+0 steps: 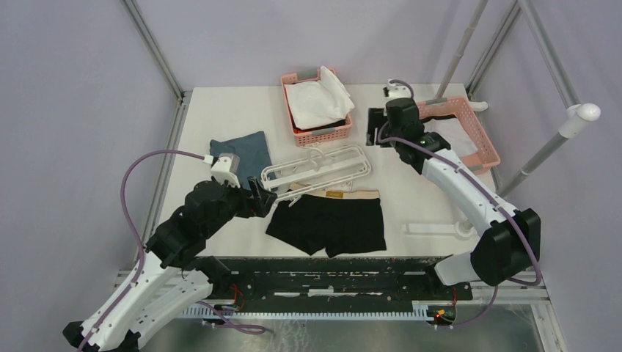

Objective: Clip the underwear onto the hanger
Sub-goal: Move the bin to the center of the board.

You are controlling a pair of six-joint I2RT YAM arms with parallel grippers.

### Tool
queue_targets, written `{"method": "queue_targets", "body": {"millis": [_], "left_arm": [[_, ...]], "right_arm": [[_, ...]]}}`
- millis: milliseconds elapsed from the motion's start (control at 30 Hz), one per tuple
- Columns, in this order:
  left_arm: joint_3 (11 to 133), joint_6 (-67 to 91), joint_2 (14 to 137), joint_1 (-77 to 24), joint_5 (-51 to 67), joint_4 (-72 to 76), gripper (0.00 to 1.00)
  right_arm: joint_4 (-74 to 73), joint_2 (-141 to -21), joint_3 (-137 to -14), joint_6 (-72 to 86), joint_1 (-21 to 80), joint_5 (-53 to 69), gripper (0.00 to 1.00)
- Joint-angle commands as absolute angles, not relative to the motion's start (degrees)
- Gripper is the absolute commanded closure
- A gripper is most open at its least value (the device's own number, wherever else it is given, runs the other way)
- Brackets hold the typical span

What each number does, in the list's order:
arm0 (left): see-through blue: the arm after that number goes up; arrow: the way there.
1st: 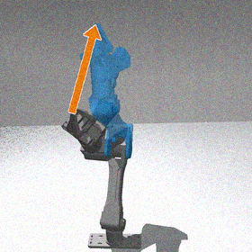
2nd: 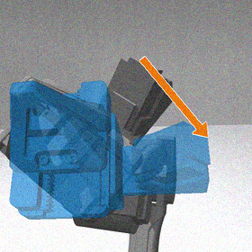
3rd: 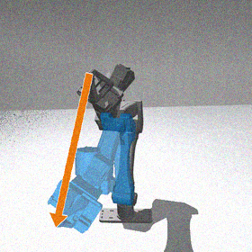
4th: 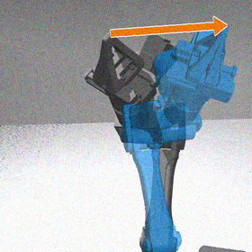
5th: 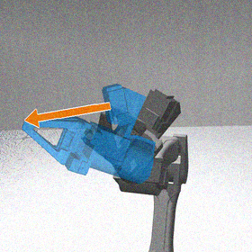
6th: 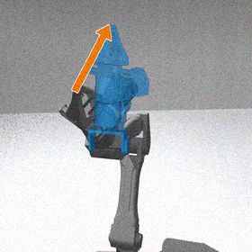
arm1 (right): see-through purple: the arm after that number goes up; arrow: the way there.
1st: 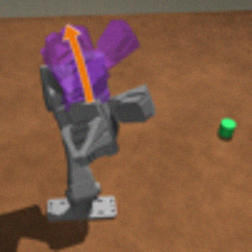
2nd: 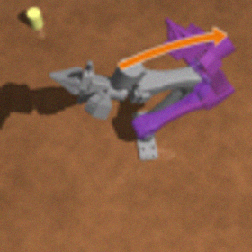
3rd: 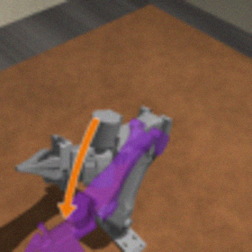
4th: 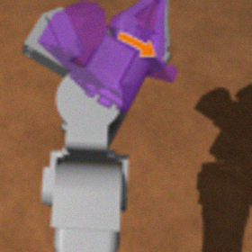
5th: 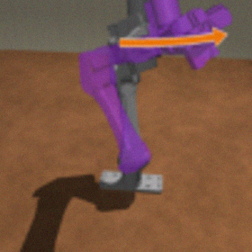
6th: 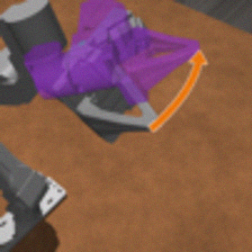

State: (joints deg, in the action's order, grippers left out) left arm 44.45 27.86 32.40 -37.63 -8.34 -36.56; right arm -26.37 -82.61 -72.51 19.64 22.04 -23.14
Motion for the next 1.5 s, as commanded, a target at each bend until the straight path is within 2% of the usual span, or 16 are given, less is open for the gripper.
{"method": "queue_targets", "body": {"millis": [0, 300, 500, 733, 800, 900, 1000, 1233, 1400, 1467], "left_arm": [[44.26, 29.96, 33.14, -37.4, -7.34, -32.14, 0.1], [42.55, 30.92, 34.44, -37.44, -5.96, -29.9, 0.1], [40.98, 30.79, 34.42, -37.44, -5.57, -28.76, 0.1], [41.07, 30.35, 35.16, -37.44, -5.63, -29.16, 0.1], [41.41, 30.24, 34.93, -37.44, -6.16, -29.5, 0.1], [41.81, 30.09, 34.74, -37.44, -6.62, -29.87, 0.1], [42.09, 30.02, 34.68, -37.44, -7.03, -30.47, 0.1], [41.85, 30.06, 34.62, -37.4, -7.17, -30.48, 0.1], [41.92, 29.8, 34.98, -37.44, -7.31, -30.41, 0.1], [42.0, 29.71, 35.0, -37.46, -7.57, -30.31, 0.1]], "right_arm": [[-13.71, -81.51, -64.94, 14.28, 24.51, 13.59, 0.25], [6.03, -82.32, -53.09, 11.17, 25.58, 33.13, 0.24], [23.01, -87.11, -52.01, 5.56, 28.52, 33.43, 0.24], [13.92, -98.54, -66.27, 0.77, 29.14, 31.03, 0.28], [13.32, -101.22, -68.63, 0.54, 29.22, 29.92, 0.32], [12.93, -103.49, -71.03, 0.53, 29.26, 28.92, 0.43], [10.54, -105.08, -73.16, -0.04, 29.38, 31.12, 0.47], [8.85, -105.19, -73.1, -1.03, 29.63, 33.62, 0.4], [14.42, -100.92, -70.95, 3.33, 29.6, 23.15, 0.34], [11.22, -99.27, -73.15, 6.87, 29.45, 17.55, 0.33]]}}
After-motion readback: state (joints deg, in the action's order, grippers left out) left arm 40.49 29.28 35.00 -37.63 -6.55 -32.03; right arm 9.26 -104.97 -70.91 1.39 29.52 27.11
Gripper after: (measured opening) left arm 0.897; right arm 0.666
